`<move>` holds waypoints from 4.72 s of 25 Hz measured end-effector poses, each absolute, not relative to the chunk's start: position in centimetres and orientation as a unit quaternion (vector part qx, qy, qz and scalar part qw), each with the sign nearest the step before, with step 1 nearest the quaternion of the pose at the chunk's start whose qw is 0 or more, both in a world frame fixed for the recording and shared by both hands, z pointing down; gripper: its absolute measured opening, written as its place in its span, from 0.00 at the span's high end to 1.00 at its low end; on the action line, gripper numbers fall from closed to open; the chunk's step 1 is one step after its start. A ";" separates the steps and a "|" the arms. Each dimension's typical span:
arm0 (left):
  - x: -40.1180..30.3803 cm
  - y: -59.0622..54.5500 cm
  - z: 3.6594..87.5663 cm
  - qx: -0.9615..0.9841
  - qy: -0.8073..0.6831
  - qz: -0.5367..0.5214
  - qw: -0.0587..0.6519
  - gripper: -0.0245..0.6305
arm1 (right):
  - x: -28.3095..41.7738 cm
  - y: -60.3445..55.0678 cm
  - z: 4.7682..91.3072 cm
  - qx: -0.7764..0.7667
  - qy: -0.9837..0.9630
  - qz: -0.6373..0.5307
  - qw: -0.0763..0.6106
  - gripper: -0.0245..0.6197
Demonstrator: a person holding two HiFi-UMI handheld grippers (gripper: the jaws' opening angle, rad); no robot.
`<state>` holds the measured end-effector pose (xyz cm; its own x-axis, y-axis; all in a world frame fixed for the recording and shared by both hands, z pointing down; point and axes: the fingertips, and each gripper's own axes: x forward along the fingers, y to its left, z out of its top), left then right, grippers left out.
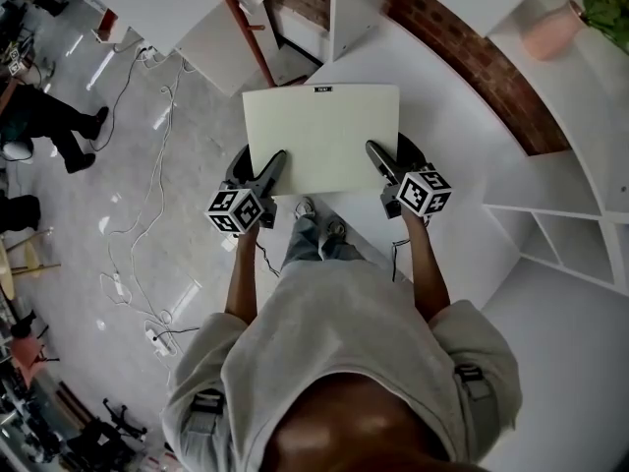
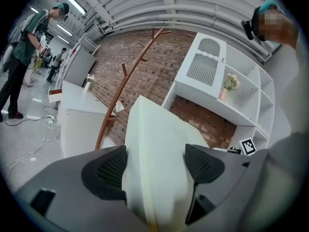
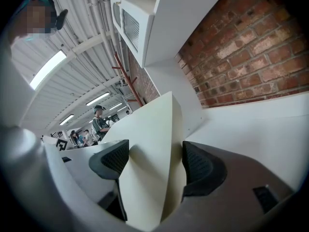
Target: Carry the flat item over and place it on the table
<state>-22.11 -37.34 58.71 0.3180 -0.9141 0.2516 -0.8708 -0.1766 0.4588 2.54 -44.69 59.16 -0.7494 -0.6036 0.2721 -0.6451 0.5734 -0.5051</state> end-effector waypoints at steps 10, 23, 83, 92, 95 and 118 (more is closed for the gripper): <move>-23.3 -39.7 62.7 0.767 -0.564 -0.019 0.305 0.37 | 1.7 -46.0 63.1 0.373 -0.865 0.331 0.058 0.40; -23.7 -41.6 68.4 0.756 -0.551 0.007 0.353 0.37 | 1.4 -47.3 68.9 0.383 -0.841 0.373 0.089 0.40; -26.8 -43.6 72.8 0.717 -0.599 0.070 0.350 0.37 | 2.2 -50.5 73.0 0.418 -0.826 0.357 0.121 0.42; -26.1 -40.8 69.0 0.741 -0.601 0.062 0.294 0.52 | 1.0 -48.2 69.0 0.413 -0.861 0.263 0.136 0.70; -25.2 -40.2 67.6 0.752 -0.597 0.056 0.275 0.65 | 0.1 -47.8 67.6 0.406 -0.874 0.233 0.131 0.80; -24.6 -42.2 54.7 0.778 -0.611 0.019 0.143 0.93 | -4.1 -48.3 53.8 0.385 -0.915 0.107 0.057 0.92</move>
<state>-24.63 -42.24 54.68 0.2524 -0.9459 0.2040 -0.9565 -0.2121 0.2003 -4.14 -48.27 53.79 -0.6965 -0.6928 0.1870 -0.7172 0.6802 -0.1513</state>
